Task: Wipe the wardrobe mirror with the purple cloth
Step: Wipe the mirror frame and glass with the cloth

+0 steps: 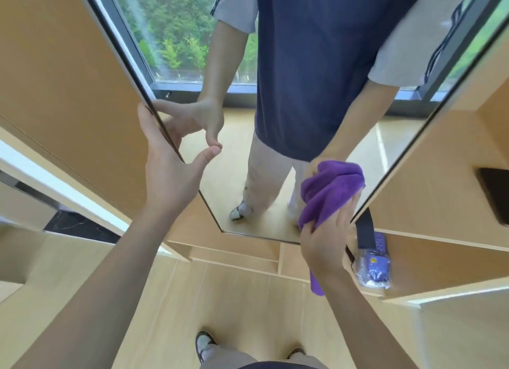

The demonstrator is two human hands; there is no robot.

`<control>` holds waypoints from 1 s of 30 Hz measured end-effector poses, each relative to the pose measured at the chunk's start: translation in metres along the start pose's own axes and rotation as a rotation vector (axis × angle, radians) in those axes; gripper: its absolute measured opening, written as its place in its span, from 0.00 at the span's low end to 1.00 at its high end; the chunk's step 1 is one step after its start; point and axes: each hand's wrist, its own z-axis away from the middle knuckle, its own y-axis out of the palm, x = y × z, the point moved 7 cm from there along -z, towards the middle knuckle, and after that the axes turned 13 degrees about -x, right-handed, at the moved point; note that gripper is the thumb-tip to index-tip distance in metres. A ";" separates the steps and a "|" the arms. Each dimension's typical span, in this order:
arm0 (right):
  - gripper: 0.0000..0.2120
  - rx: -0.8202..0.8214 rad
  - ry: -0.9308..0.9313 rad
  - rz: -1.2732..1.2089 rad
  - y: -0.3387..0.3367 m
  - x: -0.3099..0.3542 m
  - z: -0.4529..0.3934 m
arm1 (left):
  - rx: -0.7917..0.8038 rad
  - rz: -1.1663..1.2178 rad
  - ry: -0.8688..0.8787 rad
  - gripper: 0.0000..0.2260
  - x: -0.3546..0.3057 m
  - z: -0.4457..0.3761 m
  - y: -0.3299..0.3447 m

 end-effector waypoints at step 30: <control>0.26 -0.180 0.115 -0.124 -0.061 0.039 -0.034 | -0.034 0.039 -0.009 0.54 0.000 0.006 -0.001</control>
